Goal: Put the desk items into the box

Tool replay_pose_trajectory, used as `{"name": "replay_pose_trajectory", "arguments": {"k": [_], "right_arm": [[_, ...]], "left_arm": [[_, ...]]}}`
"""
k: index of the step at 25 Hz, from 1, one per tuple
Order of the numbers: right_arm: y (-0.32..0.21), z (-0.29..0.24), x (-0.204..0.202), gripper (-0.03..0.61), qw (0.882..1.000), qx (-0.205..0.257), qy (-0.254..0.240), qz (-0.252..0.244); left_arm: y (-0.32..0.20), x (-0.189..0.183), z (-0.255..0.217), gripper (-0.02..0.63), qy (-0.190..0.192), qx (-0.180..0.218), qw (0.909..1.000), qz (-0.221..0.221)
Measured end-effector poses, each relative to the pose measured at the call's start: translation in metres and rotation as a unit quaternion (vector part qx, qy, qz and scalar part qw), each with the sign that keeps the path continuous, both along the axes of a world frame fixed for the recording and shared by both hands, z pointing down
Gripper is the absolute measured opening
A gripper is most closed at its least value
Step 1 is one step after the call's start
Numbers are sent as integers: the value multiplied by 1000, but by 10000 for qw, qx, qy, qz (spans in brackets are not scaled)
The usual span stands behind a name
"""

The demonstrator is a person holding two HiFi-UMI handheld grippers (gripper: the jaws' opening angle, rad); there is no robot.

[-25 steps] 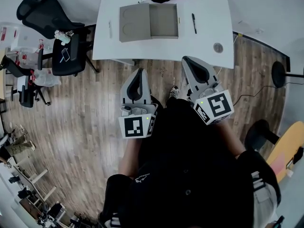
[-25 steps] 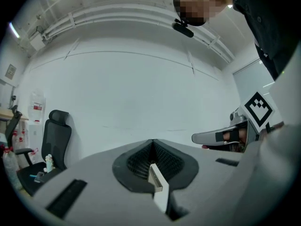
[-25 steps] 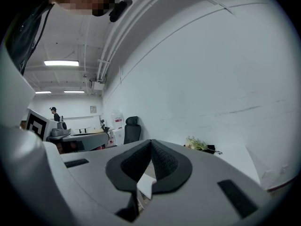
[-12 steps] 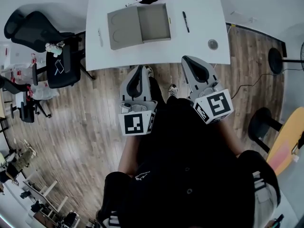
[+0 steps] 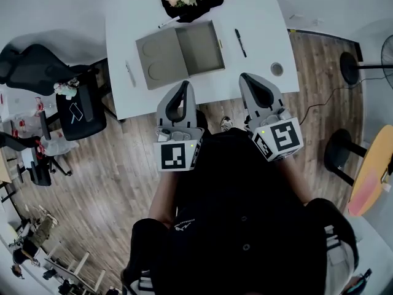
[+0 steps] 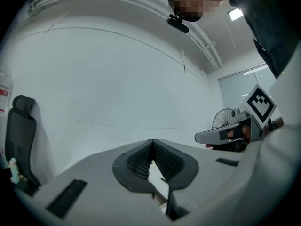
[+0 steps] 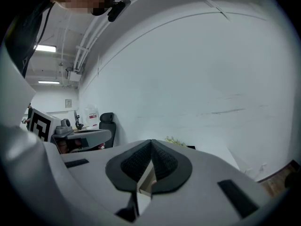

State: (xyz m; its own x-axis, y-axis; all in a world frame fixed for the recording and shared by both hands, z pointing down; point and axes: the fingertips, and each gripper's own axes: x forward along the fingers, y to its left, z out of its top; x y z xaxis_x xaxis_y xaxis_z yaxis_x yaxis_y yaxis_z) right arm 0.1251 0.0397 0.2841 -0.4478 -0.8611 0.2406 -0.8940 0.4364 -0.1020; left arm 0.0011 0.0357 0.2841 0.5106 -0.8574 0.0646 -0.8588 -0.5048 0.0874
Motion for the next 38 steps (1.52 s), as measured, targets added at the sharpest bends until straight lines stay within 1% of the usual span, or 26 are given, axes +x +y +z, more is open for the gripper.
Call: {"name": "replay_pose_trajectory", "arguments": {"k": [5, 10, 16, 19, 22, 25, 29, 32, 36, 38], "right_arm": [[-35, -1, -29, -2, 9999, 23, 82, 138], [-56, 2, -54, -2, 9997, 1, 201, 168], [-82, 7, -75, -2, 9986, -20, 531, 25], [-90, 11, -83, -2, 9974, -36, 713, -103], [-99, 13, -85, -2, 9966, -78, 803, -182], [-111, 16, -84, -1, 9940, -128, 1006, -412], [-128, 19, -87, 0, 9866, -113, 1394, -842], [-146, 19, -88, -1, 9809, -180, 1508, -1216], [-169, 19, -87, -1, 9689, -254, 1754, -1729], [-179, 19, -90, -2, 9635, -257, 1817, -1949]], "left_arm": [[-43, -26, 3, 8, 28, -13, 9997, 245], [-68, -46, 7, 8, 79, 21, 9990, 435], [-89, -72, 16, 8, 168, -68, 9984, 539], [-94, -83, 21, 8, 175, -71, 9985, 512], [-97, -89, 26, 8, 228, -177, 9985, 457], [-102, -88, 32, 8, 234, -260, 9983, 458], [-104, -85, 39, 8, 200, -294, 9985, 426], [-111, -82, 37, 8, 196, -310, 9989, 291], [-117, -81, 40, 8, 154, -378, 9991, 77], [-121, -83, 35, 8, 210, -251, 9994, -73]]}}
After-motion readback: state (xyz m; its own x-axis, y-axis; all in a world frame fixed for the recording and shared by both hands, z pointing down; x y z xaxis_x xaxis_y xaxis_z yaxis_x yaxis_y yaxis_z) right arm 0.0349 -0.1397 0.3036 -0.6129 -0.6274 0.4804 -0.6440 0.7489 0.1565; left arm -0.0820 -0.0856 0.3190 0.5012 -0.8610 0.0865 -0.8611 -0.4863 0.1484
